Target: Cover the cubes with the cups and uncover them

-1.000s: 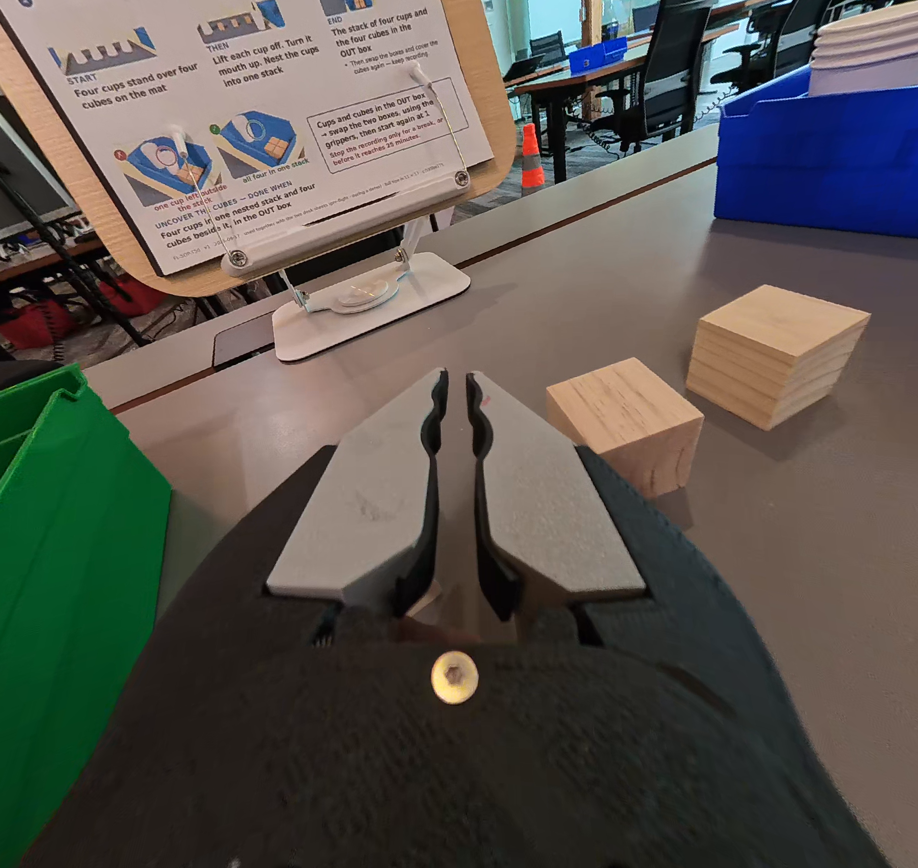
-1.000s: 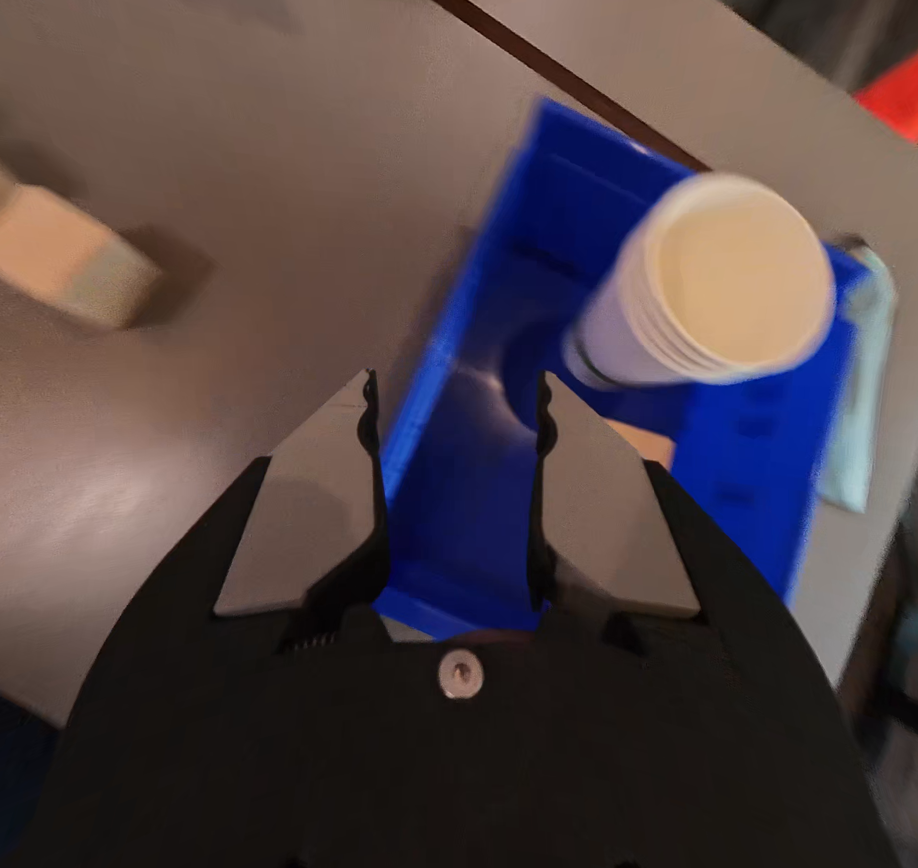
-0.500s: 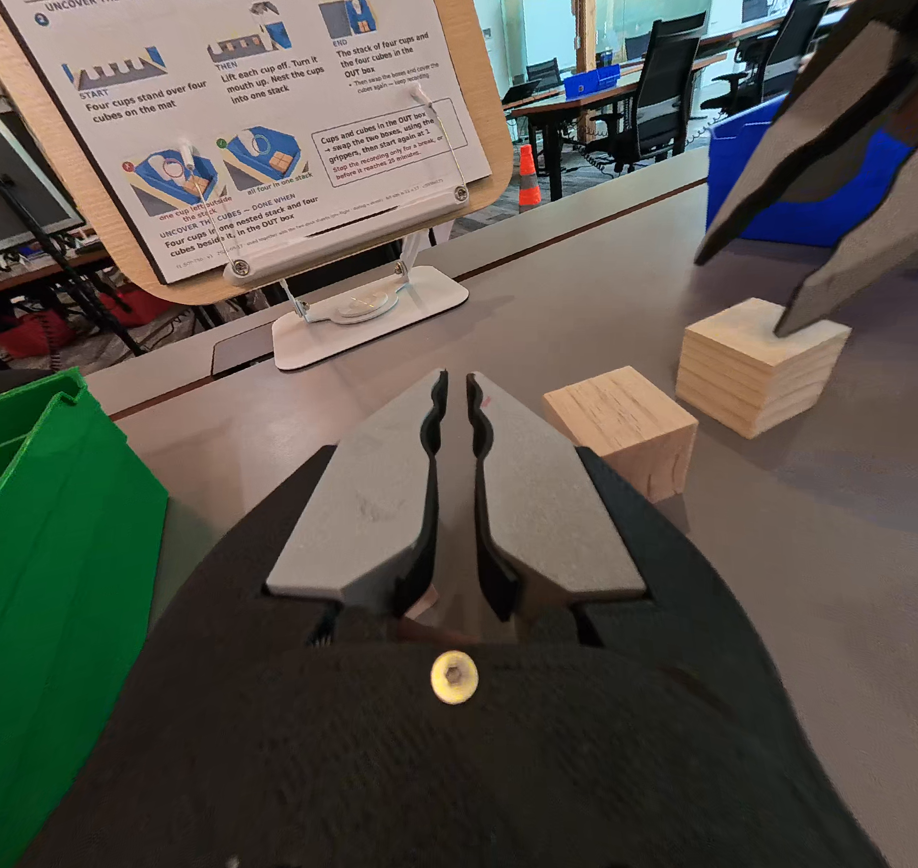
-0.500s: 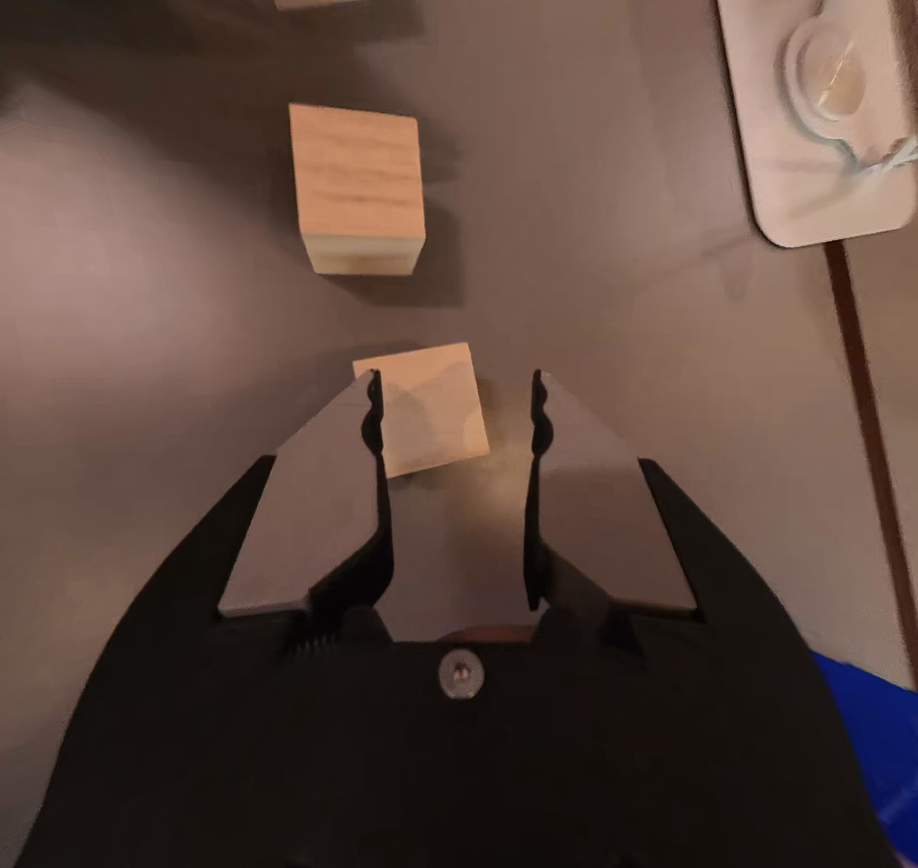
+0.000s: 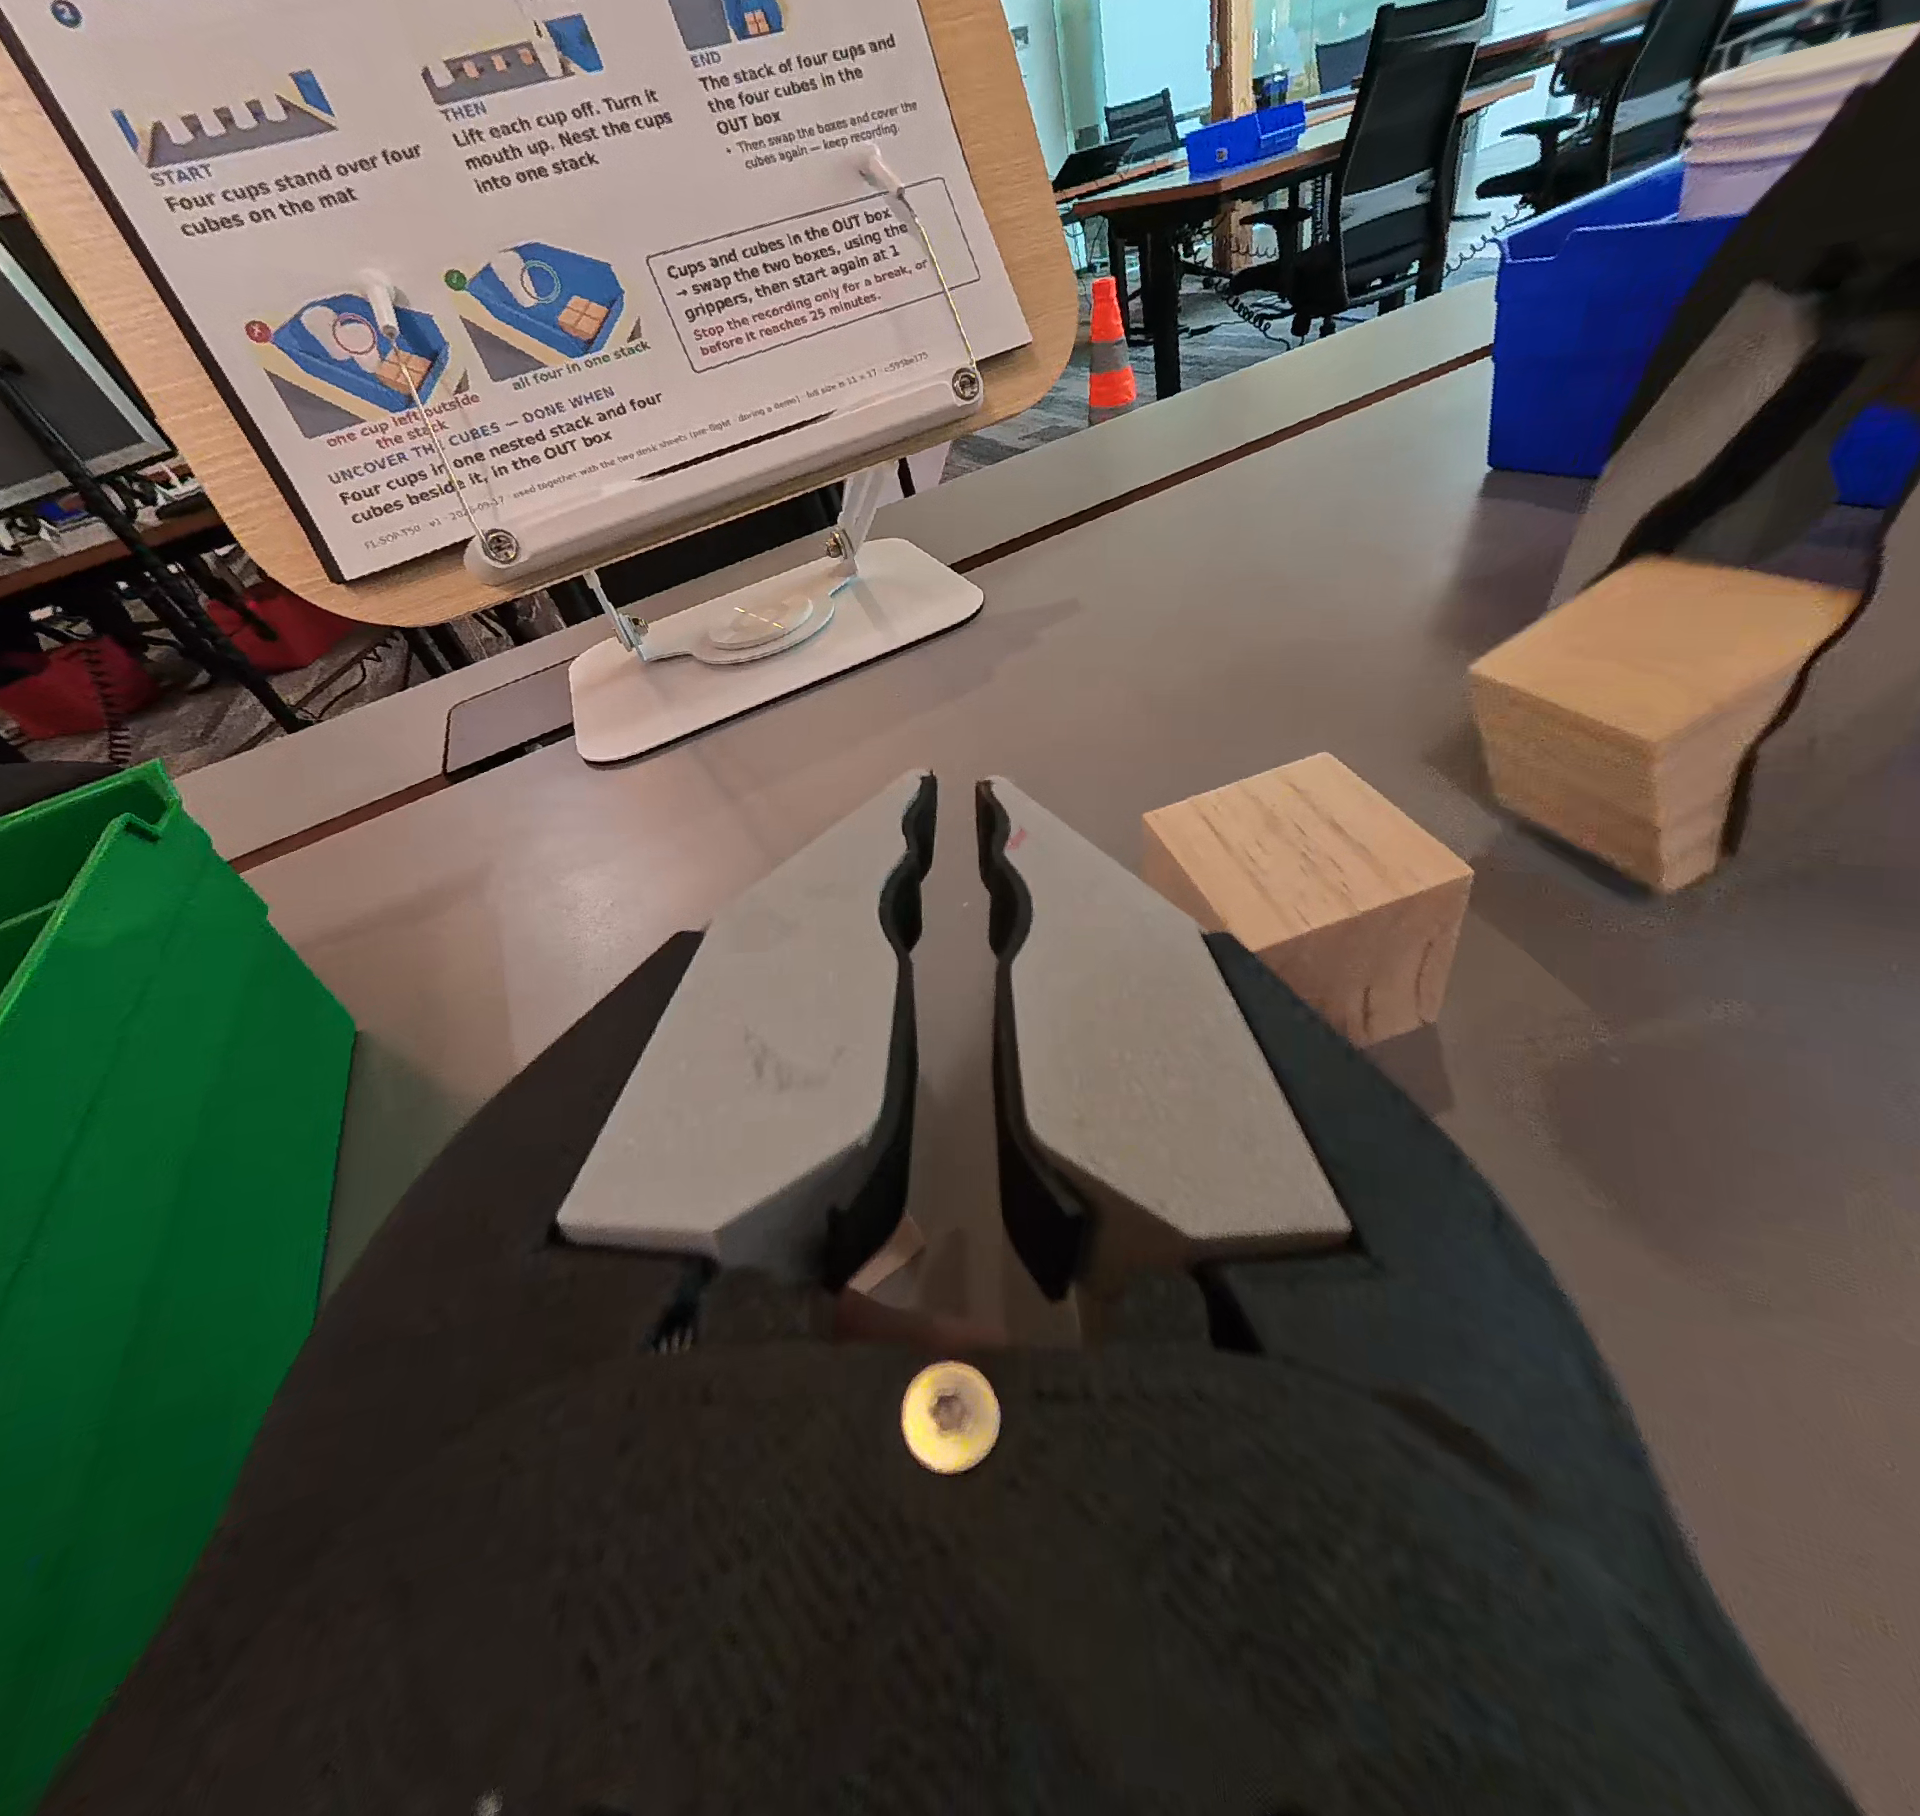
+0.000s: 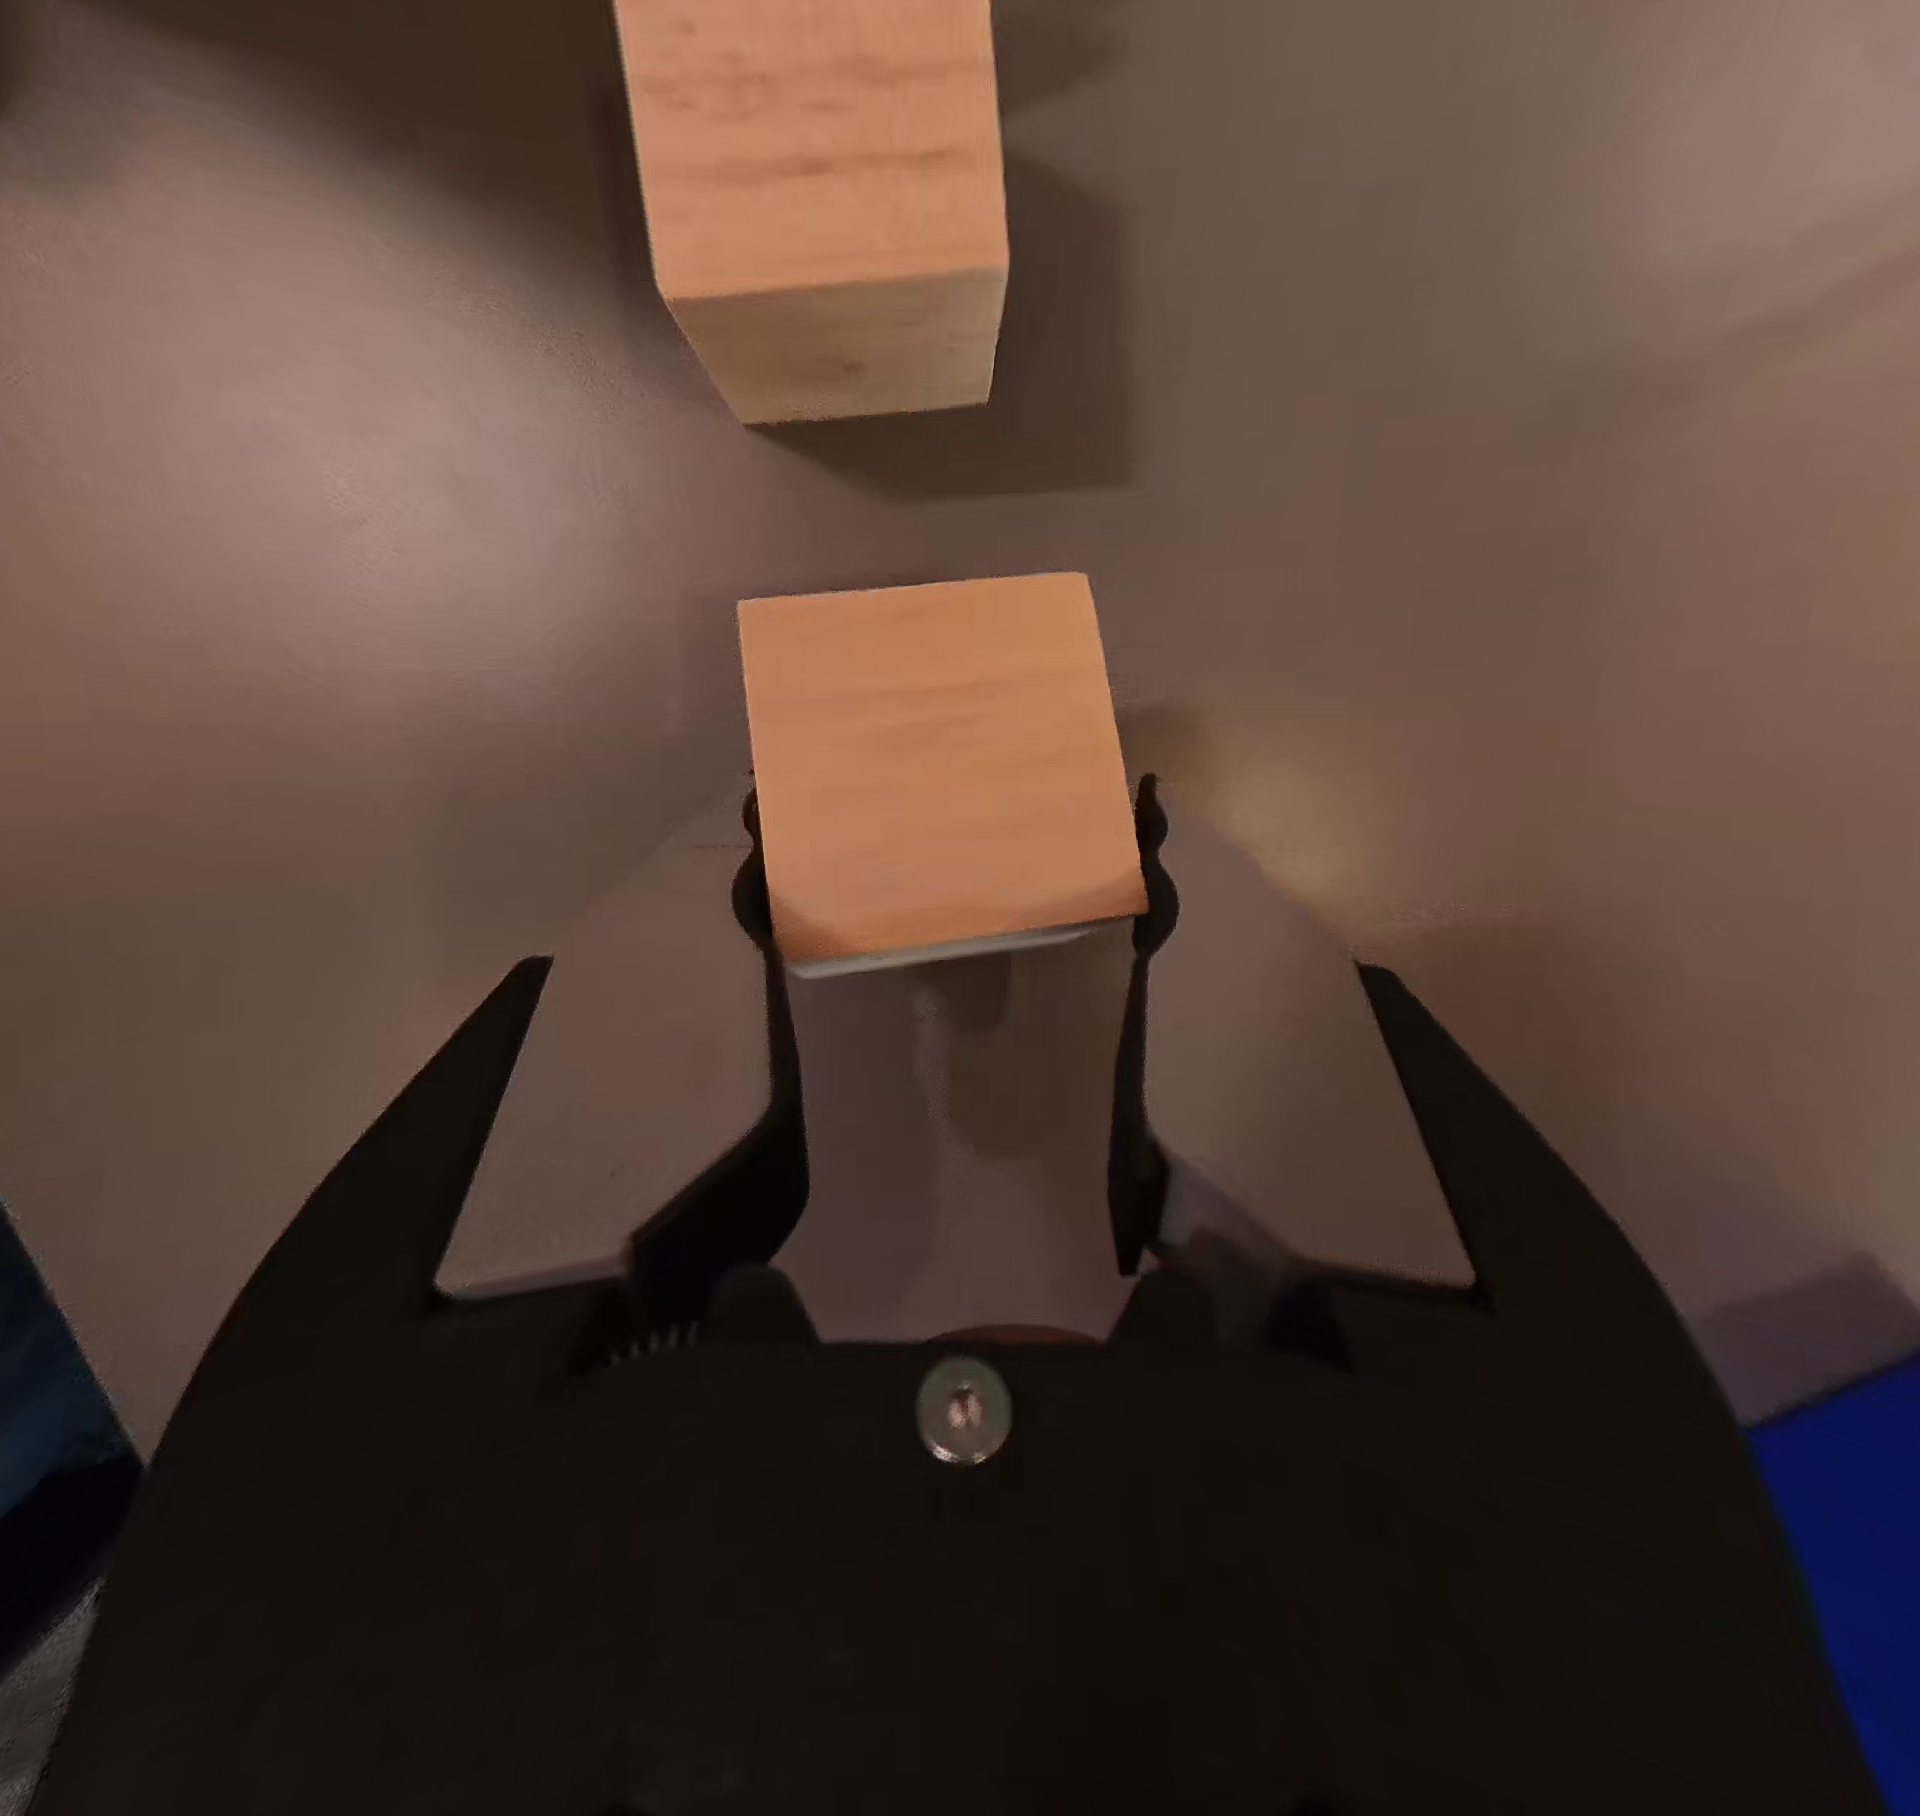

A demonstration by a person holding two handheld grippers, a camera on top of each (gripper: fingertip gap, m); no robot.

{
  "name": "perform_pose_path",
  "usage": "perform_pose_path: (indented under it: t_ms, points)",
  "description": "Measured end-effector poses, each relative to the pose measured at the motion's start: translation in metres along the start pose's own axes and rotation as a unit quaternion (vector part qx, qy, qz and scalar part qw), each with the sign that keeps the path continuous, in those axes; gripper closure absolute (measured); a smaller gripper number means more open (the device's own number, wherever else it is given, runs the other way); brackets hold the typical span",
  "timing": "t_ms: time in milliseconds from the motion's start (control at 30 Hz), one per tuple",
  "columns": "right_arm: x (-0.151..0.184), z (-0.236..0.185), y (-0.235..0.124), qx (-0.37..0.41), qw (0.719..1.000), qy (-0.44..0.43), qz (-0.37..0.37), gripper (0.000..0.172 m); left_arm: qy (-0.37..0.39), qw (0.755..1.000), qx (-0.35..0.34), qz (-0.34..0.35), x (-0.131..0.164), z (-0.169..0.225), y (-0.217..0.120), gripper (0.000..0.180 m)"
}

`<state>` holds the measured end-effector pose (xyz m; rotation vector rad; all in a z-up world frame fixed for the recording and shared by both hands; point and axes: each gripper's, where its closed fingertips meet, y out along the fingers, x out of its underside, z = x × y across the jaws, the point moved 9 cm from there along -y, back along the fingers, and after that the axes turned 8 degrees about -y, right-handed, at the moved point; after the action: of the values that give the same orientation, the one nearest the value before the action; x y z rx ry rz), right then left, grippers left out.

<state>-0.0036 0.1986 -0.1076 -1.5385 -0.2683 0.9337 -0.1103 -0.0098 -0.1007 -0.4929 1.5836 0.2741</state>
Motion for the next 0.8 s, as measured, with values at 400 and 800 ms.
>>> perform_pose_path:
  t_ms: [400, 800]
  points:
    - [0.118, 0.047, -0.19, 0.285, 0.913, 0.248, 0.154, 0.105, 0.023, 1.0, -0.002, -0.006, 0.001, 0.005, 0.001, 0.175]
    - [0.236, 0.087, -0.098, 0.223, 0.865, 0.446, 0.064, 0.102, 0.027, 1.0, -0.005, -0.002, 0.001, 0.006, 0.0, 0.176]
